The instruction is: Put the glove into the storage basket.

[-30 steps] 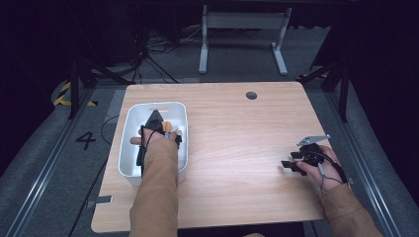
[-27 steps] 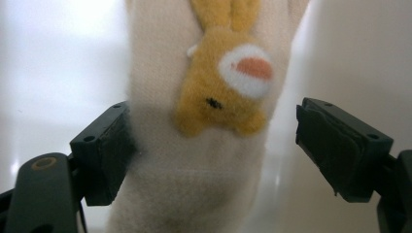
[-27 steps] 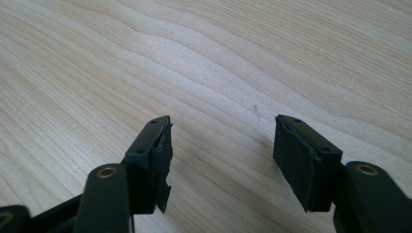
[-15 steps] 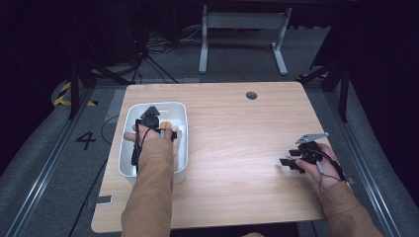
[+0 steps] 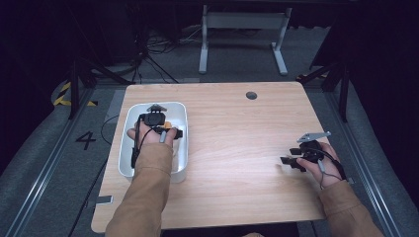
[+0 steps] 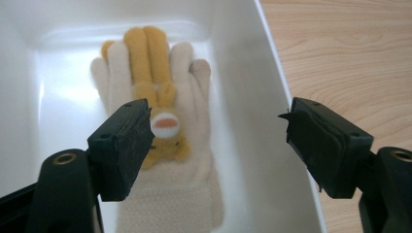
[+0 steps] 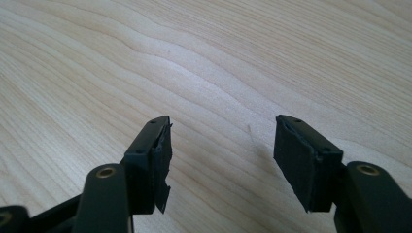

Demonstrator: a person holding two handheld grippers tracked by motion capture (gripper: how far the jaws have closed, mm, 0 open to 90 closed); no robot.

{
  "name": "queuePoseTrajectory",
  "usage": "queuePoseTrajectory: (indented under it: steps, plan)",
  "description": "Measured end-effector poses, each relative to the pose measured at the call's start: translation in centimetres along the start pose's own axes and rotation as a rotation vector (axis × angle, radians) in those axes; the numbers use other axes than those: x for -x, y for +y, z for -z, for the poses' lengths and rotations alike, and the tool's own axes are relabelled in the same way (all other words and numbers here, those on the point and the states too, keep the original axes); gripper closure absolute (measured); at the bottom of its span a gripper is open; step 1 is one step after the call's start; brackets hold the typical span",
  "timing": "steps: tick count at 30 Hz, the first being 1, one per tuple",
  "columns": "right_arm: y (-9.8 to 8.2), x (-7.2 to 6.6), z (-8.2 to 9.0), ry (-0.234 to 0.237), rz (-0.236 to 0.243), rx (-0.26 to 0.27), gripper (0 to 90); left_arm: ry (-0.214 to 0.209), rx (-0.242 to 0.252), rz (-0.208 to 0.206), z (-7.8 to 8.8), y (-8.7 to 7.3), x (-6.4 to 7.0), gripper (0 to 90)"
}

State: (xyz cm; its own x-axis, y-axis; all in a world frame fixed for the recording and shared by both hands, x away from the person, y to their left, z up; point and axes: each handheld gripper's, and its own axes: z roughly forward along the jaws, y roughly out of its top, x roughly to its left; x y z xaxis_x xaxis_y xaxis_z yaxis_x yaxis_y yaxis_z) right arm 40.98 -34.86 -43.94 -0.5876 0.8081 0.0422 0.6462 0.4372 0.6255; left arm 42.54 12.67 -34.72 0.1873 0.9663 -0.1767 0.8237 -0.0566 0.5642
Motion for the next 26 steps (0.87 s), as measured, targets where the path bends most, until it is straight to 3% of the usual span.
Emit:
queuePoseTrajectory:
  steps: [1,3,5,7,9,13,15,19,20,23,26]
  plan:
    - [0.0,0.0,0.0,0.002,0.000,0.002,39.5,-0.013,0.022,-0.038,0.0,0.0,0.2,25.3]
    - [0.0,0.1,0.0,0.008,0.008,0.006,39.5,-0.047,0.053,-0.063,-0.1,-0.3,0.5,26.1]
    - [0.0,0.1,0.0,0.009,0.010,0.007,39.5,-0.108,0.104,-0.128,-0.2,-0.5,1.1,26.4]
    - [0.1,0.1,-0.1,0.013,0.011,0.009,39.5,-0.142,0.112,-0.168,-0.3,-0.7,1.8,28.4]
    - [0.1,0.0,-0.1,0.012,0.013,0.009,39.5,-0.195,0.127,-0.237,-0.5,-1.1,2.8,29.2]
    - [0.1,-0.1,-0.1,0.023,0.018,0.013,39.4,-0.300,0.121,-0.387,-1.2,-2.3,5.8,32.0]
    - [0.1,-0.1,-0.2,0.024,0.024,0.013,39.4,-0.387,0.128,-0.462,-1.8,-3.5,7.7,32.0]
    - [0.1,-0.2,-0.3,0.020,0.036,0.013,39.4,-0.527,0.107,-0.573,-3.5,-5.5,10.5,31.2]
    - [0.2,-0.3,-0.3,0.017,0.040,0.015,39.4,-0.548,0.094,-0.595,-4.1,-6.1,11.2,30.7]
    - [0.2,-0.5,-0.3,0.023,0.054,0.023,39.4,-0.548,0.069,-0.629,-5.2,-7.2,12.2,28.9]
    - [0.3,-0.7,-0.3,0.028,0.054,0.033,39.4,-0.553,0.061,-0.634,-5.6,-8.0,12.4,27.3]
